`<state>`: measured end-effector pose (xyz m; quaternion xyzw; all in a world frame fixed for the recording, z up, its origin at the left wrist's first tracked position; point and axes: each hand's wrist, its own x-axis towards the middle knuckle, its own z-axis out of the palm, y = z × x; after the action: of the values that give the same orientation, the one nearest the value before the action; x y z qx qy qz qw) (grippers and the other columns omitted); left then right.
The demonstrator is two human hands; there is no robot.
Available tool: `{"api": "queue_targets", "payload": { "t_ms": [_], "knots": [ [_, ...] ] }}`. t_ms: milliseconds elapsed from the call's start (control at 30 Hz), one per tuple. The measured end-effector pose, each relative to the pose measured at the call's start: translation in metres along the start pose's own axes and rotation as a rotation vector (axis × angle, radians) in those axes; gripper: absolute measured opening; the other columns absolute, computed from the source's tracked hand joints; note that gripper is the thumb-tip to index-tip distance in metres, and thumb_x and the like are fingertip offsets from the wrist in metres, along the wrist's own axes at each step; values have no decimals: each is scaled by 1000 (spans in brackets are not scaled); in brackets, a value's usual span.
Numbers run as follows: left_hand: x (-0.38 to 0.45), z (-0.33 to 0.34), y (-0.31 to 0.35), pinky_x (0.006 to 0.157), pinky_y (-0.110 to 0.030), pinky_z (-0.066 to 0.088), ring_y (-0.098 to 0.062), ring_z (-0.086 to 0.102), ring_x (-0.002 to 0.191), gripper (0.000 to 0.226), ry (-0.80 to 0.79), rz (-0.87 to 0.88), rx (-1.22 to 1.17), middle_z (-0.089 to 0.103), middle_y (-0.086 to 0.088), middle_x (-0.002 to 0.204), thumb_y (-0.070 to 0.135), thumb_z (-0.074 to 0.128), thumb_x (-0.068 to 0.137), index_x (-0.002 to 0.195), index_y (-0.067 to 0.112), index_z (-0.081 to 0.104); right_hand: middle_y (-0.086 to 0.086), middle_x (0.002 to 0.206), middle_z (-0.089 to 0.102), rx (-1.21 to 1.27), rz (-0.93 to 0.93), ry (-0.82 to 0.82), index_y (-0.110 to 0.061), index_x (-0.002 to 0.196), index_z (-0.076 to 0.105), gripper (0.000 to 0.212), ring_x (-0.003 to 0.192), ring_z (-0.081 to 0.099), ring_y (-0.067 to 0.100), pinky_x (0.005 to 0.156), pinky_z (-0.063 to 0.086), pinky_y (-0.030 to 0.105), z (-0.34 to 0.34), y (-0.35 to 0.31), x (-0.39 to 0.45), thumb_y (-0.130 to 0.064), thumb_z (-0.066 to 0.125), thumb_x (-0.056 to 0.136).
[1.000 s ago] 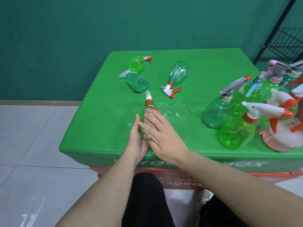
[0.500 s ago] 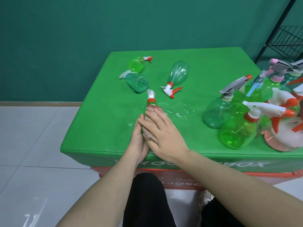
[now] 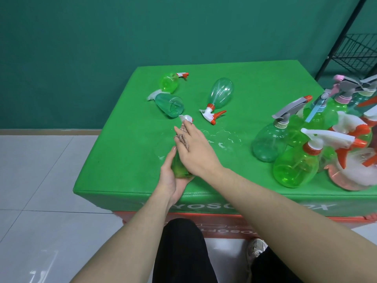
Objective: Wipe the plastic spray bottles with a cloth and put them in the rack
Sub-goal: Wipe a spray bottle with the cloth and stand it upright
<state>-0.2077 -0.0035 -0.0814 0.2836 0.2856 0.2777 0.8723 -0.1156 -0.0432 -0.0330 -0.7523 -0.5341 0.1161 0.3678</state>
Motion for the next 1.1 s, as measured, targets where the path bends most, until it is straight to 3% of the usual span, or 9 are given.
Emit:
{"api": "queue_targets", "payload": {
  "t_ms": [233,333,433,567,667,733,900,1033,1100],
  "knots": [
    [-5,1,0,90,-38,59,-21,72,107,40,4,10,-8,73,-11,120,39,56,93,121,14,71,15,153,46,-149,-194,47,-11,148,50,48,147,32,28,125,20,41,4,14,-25,-25,46,102],
    [-4,-1,-2,90,-30,60,-20,71,112,40,4,14,-6,72,-11,123,40,48,103,122,11,69,13,154,44,-213,-255,36,-13,149,49,51,149,30,28,125,19,42,7,19,-35,-30,39,102],
    [-4,0,-3,89,-29,59,-21,68,117,56,29,12,30,70,-12,128,53,42,104,130,9,64,10,155,44,-233,-300,49,-16,149,48,51,151,27,26,125,20,47,12,19,-48,-29,40,101],
    [-4,-1,-1,103,-39,53,-27,68,111,78,-8,-15,60,72,-15,113,72,46,88,122,4,66,6,155,44,-289,-366,23,-18,151,46,54,151,25,26,126,13,50,18,18,-67,-31,39,99],
    [-3,-4,-2,115,-45,42,-31,62,116,82,-29,-61,48,71,-17,111,74,53,81,117,2,69,6,154,46,-280,-410,18,-17,149,49,54,151,25,27,127,12,49,18,22,-74,-31,41,97],
    [-3,-5,-2,115,-45,42,-32,61,118,81,-25,-75,44,71,-18,111,72,55,80,118,2,68,6,154,46,-291,-420,17,-17,148,50,53,151,25,28,126,13,51,18,24,-75,-30,43,97],
    [-2,-2,-1,95,-37,54,-26,71,100,69,-29,-41,57,74,-15,107,67,48,92,113,5,70,7,159,40,-331,-425,-5,-20,148,51,53,153,21,29,126,12,51,17,25,-72,-31,44,96],
    [1,-2,-4,95,-35,55,-23,66,120,53,-19,25,30,69,-12,128,50,38,106,129,10,64,6,163,33,-249,-301,44,-24,151,47,51,155,16,24,128,8,44,11,16,-51,-31,40,101],
    [2,-3,-4,89,-31,57,-19,66,121,44,-3,37,-18,69,-6,130,43,36,109,131,16,64,4,164,32,-216,-243,44,-25,151,46,49,155,15,21,128,6,40,7,9,-37,-31,41,103]
  ]
}}
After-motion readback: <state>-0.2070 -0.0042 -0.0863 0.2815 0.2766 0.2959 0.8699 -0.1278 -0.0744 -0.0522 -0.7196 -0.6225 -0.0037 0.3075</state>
